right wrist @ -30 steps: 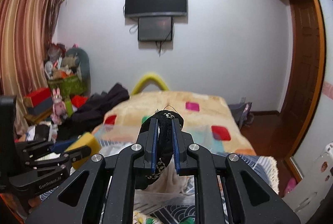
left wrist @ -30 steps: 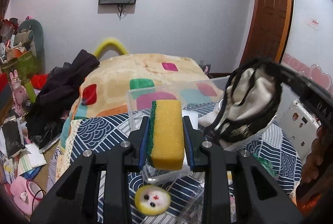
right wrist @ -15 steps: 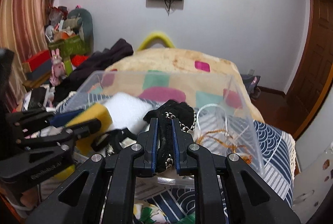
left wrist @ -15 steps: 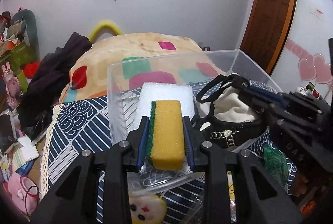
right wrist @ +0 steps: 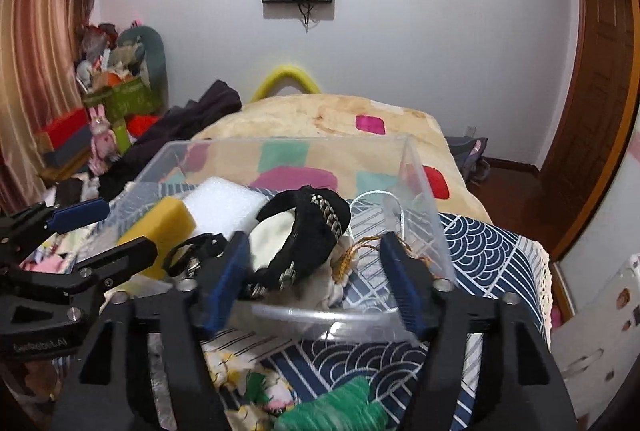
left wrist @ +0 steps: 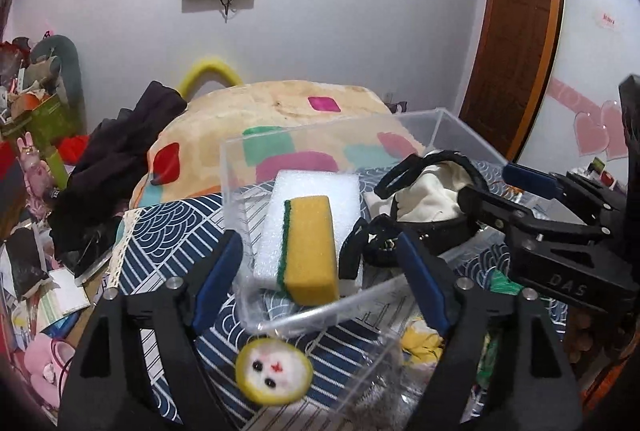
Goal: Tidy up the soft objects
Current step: 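Place the sponge in the clear box with the left tool while the right tool places the mask there, then grasp the yellow felt ball with the left tool while the right tool grasps the green knit glove, then drop the felt ball into the clear box with the left tool while the right tool drops the glove in, then grasp the clear bag of silver mesh with the left tool while the right tool grasps the floral scrunchie, then place the mesh bag in the clear box with the left tool while the right tool places the scrunchie there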
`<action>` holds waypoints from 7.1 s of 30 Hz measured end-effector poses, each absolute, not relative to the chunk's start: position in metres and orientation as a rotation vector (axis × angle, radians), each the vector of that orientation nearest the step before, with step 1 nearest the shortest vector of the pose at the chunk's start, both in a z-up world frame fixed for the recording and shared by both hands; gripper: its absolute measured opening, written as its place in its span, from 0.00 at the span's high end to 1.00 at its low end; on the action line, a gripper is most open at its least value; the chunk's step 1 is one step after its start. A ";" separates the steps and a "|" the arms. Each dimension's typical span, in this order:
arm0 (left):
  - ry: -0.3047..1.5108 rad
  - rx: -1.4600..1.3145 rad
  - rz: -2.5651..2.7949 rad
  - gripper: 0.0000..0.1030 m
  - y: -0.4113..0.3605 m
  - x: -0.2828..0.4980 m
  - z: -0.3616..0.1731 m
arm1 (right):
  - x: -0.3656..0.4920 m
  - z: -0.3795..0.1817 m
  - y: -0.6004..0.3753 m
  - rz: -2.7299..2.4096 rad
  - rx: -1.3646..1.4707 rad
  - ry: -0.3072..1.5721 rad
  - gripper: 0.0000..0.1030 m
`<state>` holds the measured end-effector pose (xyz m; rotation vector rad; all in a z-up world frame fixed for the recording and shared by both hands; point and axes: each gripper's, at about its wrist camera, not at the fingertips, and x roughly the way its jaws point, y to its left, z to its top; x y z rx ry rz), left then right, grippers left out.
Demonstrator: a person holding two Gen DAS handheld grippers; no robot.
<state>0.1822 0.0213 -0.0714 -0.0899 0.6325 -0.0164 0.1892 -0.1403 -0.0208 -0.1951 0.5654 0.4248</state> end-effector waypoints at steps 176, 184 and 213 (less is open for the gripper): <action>0.731 -0.211 -0.125 0.74 0.028 0.096 -0.119 | 0.130 -0.089 -0.137 0.567 -0.210 0.706 0.90; 0.662 -0.184 -0.110 0.75 0.028 0.082 -0.099 | 0.121 -0.061 -0.154 0.547 -0.156 0.608 0.90; 0.505 -0.151 -0.048 0.75 0.056 0.158 -0.027 | 0.164 0.000 -0.110 0.506 -0.151 0.395 0.90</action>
